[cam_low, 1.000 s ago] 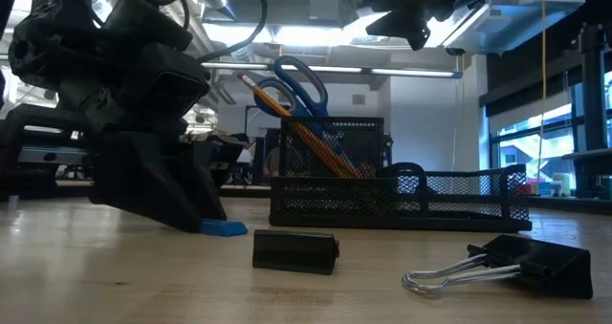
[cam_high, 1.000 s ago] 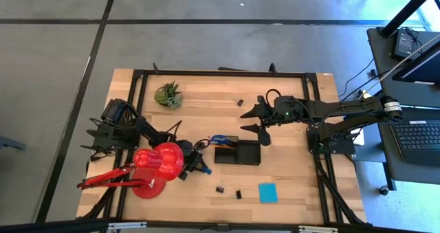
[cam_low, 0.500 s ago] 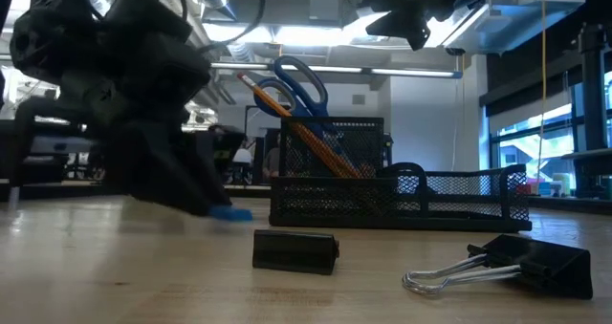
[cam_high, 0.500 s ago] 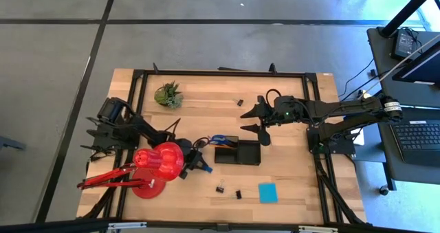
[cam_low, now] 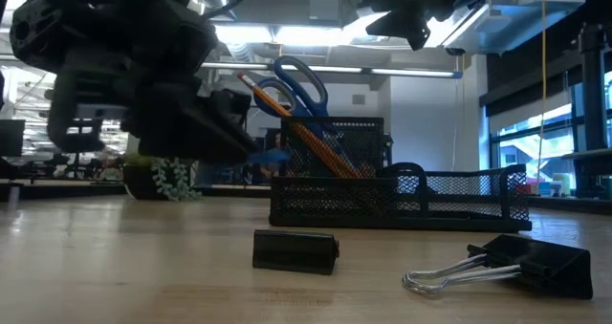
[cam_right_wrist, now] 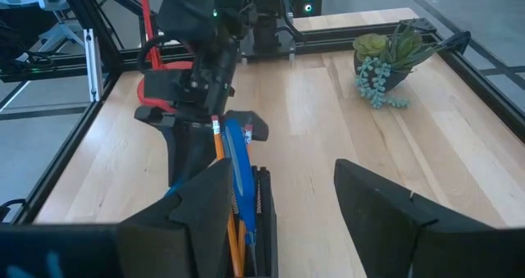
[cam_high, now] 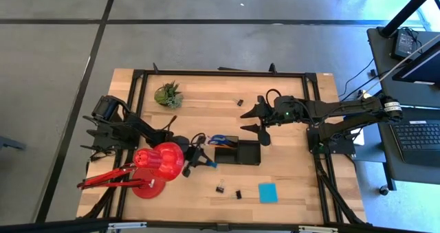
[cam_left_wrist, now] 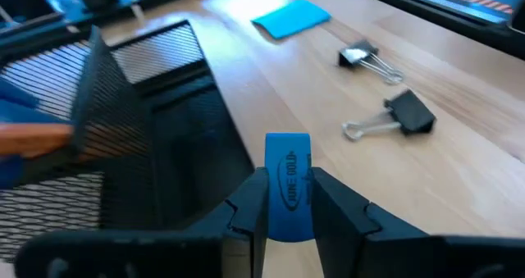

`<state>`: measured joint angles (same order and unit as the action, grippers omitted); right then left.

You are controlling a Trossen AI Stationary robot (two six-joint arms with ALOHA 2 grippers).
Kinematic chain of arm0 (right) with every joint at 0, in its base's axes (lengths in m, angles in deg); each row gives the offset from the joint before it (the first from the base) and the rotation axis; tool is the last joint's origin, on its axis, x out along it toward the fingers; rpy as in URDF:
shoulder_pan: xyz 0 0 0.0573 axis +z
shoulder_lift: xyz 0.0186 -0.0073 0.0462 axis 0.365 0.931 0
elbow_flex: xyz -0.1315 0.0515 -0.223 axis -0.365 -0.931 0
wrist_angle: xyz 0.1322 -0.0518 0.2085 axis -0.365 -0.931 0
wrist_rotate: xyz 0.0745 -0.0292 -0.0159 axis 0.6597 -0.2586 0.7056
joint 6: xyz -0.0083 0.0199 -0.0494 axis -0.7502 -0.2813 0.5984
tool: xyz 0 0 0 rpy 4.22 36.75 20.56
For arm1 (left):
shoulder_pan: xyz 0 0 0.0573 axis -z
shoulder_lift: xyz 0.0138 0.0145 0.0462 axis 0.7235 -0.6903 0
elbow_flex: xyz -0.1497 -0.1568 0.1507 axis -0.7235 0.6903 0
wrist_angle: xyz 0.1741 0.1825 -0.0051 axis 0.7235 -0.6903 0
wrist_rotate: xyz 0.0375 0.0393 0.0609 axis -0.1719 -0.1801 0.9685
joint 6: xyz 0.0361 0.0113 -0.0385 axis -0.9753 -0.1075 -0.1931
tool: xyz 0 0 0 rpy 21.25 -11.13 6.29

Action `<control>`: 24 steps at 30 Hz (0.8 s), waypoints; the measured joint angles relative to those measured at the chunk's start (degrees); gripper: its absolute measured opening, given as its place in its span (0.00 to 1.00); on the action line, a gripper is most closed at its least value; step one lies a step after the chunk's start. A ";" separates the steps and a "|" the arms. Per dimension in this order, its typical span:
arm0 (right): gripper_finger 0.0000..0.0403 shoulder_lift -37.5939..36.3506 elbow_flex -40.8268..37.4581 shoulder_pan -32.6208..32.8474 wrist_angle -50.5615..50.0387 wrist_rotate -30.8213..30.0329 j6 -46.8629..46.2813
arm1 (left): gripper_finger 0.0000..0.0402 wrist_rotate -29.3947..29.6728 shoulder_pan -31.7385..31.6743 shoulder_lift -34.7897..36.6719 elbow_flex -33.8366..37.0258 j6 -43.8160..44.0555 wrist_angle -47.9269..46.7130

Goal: Pick and place office supplies into organizer
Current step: Put the blue eraser into the black desk organizer

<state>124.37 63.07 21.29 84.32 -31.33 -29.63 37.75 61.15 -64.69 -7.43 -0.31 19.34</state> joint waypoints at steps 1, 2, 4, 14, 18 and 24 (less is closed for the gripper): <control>0.54 0.00 0.00 0.00 0.00 0.02 0.00 | 0.18 0.75 0.02 0.00 0.00 0.00 0.43; 0.54 0.00 0.00 0.00 0.00 0.01 0.00 | 0.18 1.52 0.02 0.00 0.00 0.00 0.86; 0.54 0.00 0.00 -0.02 0.00 0.02 0.00 | 0.18 3.12 0.04 0.02 -0.02 0.04 1.47; 0.54 0.00 0.00 0.00 0.00 0.02 0.02 | 0.18 9.93 0.02 0.02 -0.04 2.16 3.05; 0.54 0.00 0.00 0.00 0.00 0.02 0.02 | 0.18 12.28 0.02 0.04 -0.04 4.31 3.03; 0.54 0.00 0.00 0.00 0.00 0.02 0.04 | 0.17 12.75 0.14 0.04 -1.59 5.70 3.04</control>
<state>124.37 63.07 21.29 84.32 -31.31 -29.58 50.50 61.29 -64.64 -9.02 5.39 22.38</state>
